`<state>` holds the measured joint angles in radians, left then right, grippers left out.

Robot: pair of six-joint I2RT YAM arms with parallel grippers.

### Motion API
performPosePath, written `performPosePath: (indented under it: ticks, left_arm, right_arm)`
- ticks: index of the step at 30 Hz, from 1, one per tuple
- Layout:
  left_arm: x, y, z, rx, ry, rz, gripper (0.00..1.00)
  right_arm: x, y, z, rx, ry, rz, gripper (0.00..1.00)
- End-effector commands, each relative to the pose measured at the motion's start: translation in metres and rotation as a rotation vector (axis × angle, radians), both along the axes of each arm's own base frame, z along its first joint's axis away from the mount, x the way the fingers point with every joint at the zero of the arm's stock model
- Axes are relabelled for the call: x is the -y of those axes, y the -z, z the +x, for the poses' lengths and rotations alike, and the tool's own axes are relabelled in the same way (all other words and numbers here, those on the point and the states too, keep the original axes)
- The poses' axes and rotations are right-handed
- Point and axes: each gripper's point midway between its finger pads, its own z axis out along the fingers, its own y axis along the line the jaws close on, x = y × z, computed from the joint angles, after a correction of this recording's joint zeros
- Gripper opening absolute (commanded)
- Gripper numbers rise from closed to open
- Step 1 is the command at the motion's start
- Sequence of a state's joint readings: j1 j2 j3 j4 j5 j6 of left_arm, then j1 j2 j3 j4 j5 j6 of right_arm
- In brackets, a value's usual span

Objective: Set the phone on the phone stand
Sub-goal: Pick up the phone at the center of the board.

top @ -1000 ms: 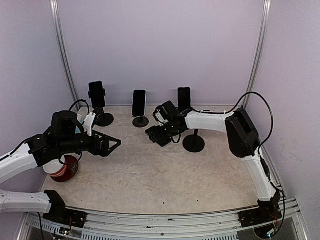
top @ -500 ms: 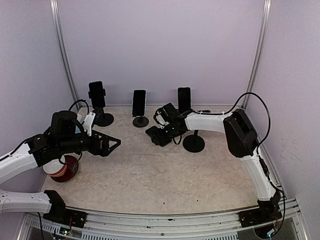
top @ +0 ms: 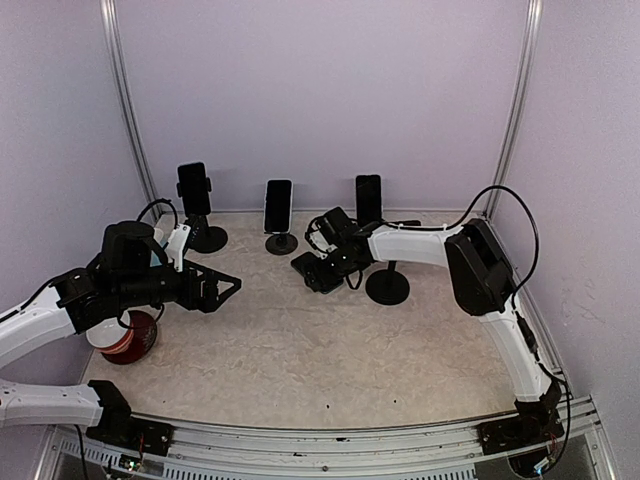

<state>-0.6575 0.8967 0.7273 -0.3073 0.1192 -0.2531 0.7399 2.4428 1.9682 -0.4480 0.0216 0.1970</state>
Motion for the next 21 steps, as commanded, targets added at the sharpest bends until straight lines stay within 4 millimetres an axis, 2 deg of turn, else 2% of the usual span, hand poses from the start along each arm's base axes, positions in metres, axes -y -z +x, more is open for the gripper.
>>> performPosePath:
  ticks: [1,4,10,13,17,21]
  left_arm:
    - [-0.002,0.003,0.001,0.004,-0.002,0.004,0.99]
    - [-0.002,0.002,0.002,0.006,-0.004,0.004,0.99]
    - [-0.002,0.003,0.002,0.004,-0.006,0.004,0.99]
    - [-0.002,0.003,0.002,0.005,-0.005,0.004,0.99]
    - [-0.002,0.003,0.002,0.004,-0.006,0.004,0.99]
    - [-0.003,0.003,0.002,0.005,-0.008,0.005,0.99]
  right_arm:
    - [0.020,0.055,-0.020,-0.101,-0.002,-0.139,0.94]
    - [0.022,0.059,-0.023,-0.105,-0.003,-0.154,0.91]
    - [0.022,0.063,-0.027,-0.106,-0.013,-0.161,0.76]
    - [0.022,0.058,-0.026,-0.080,-0.014,-0.162,0.67]
    - [0.019,0.050,-0.027,-0.038,-0.021,-0.152,0.63]
    - [0.011,0.033,-0.027,0.027,-0.034,-0.129,0.59]
